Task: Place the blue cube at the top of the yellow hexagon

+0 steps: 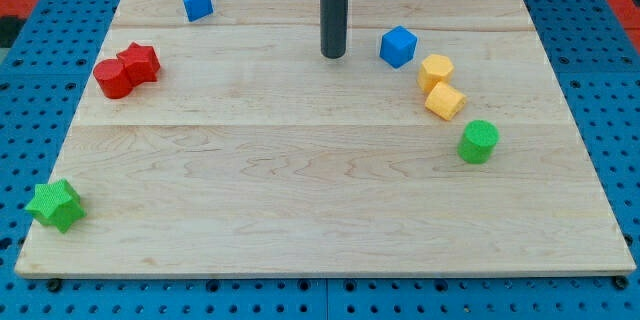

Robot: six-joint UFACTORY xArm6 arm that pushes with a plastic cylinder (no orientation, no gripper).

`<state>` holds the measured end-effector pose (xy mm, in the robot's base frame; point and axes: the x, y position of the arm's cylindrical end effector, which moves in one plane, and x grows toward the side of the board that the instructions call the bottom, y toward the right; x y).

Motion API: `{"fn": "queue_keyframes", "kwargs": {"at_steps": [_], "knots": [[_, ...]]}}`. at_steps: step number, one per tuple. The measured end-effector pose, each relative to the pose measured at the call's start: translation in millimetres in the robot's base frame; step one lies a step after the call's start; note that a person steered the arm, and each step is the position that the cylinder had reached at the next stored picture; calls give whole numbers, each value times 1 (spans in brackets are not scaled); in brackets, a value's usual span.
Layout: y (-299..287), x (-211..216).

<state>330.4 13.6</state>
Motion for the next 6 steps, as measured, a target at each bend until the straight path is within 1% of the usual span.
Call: {"fn": "queue_keyframes", "kwargs": {"at_steps": [1, 2, 3, 4, 5, 6], "knots": [[11, 1], [46, -4], [76, -19], [88, -25], [73, 6], [73, 50]]}}
